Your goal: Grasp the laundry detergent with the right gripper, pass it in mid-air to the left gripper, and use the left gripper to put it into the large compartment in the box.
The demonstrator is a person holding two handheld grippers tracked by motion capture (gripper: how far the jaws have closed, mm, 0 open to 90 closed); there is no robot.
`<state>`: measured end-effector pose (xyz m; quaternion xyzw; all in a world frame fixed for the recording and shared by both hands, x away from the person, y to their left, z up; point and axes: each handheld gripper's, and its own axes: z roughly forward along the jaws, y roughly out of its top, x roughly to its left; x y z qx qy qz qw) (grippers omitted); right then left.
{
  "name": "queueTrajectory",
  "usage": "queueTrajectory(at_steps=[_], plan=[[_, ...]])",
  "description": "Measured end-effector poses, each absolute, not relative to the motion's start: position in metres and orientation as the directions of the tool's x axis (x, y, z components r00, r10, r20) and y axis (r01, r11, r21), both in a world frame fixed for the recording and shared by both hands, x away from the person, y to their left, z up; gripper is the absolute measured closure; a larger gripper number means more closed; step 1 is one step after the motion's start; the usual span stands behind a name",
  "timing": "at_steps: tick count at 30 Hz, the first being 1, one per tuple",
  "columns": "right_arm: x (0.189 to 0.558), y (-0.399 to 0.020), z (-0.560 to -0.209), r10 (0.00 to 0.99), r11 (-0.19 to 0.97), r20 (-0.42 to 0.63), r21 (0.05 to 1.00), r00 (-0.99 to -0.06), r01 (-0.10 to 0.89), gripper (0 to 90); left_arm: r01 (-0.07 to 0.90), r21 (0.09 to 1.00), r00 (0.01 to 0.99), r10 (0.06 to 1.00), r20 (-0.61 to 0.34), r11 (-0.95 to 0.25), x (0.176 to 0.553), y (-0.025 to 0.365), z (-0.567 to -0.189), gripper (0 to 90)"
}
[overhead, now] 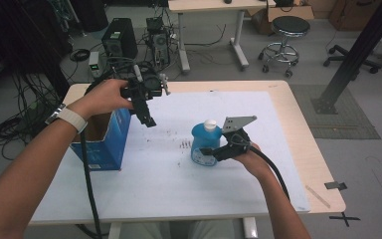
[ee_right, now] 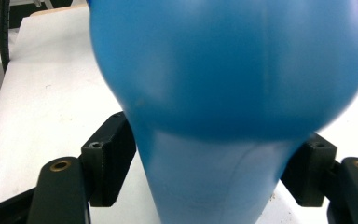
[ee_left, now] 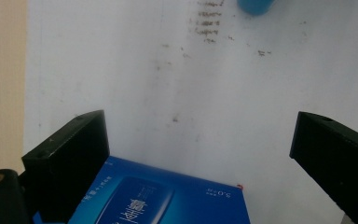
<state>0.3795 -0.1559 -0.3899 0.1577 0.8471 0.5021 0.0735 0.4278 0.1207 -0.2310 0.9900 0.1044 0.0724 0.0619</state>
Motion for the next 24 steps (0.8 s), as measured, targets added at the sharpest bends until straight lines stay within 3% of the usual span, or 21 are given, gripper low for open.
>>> queueTrajectory(at_steps=[24], plan=[[0.3786, -0.1573, -0.3882, 0.320, 0.446, 0.008, 0.881, -0.947, 0.158, 42.0, 0.198, 0.137, 0.967, 0.216, 0.134, -0.971, 0.4267, 0.1198, -0.2310, 5.1]])
